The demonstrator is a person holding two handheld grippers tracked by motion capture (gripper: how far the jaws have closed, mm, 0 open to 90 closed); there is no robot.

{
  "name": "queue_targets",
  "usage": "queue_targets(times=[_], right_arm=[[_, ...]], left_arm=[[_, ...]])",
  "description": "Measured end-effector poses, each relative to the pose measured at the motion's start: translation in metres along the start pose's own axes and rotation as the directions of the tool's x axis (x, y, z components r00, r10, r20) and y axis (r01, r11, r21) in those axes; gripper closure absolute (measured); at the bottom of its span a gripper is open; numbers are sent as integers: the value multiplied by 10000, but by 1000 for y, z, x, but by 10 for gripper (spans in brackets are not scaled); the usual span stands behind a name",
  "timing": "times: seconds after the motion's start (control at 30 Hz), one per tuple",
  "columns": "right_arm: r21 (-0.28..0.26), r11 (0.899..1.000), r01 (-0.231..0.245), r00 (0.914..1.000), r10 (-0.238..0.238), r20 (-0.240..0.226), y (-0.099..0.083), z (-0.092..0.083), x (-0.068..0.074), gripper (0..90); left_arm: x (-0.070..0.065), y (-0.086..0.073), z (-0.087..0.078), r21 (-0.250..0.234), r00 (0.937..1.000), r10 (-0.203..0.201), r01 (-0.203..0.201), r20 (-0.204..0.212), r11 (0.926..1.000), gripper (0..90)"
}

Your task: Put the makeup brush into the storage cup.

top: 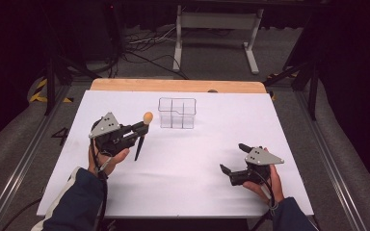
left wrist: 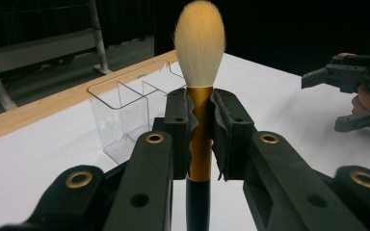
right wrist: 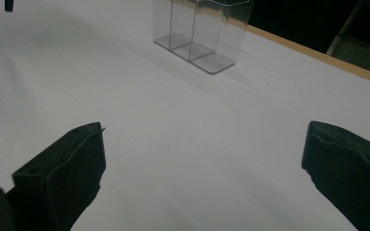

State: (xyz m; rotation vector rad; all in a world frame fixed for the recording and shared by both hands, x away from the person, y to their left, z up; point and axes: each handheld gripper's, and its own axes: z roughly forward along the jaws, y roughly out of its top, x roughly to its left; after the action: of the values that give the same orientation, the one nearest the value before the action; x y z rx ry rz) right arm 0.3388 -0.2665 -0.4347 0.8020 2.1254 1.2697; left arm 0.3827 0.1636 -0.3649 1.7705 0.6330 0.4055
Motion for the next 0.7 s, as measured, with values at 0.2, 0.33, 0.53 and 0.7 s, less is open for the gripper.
queue_targets(times=[0.2,0.33,0.53,0.7], right_arm=[[-1,10000,25,10000,-25,-68,4,4,3,23],[17,10000,63,9999,-63,-115,5,5,4,23],[-18,10000,80,9998,-80,-205,7,7,5,22],[-21,9999,105,9996,-105,-255,8,9,6,23]], left_arm=[[-2,1,7,11,9999,83,-83,112,10000,778],[-4,1,9,14,9998,146,-146,165,9999,778],[-8,3,14,-34,9994,203,-202,271,9998,778],[-10,3,19,-34,9990,287,-286,355,9996,778]])
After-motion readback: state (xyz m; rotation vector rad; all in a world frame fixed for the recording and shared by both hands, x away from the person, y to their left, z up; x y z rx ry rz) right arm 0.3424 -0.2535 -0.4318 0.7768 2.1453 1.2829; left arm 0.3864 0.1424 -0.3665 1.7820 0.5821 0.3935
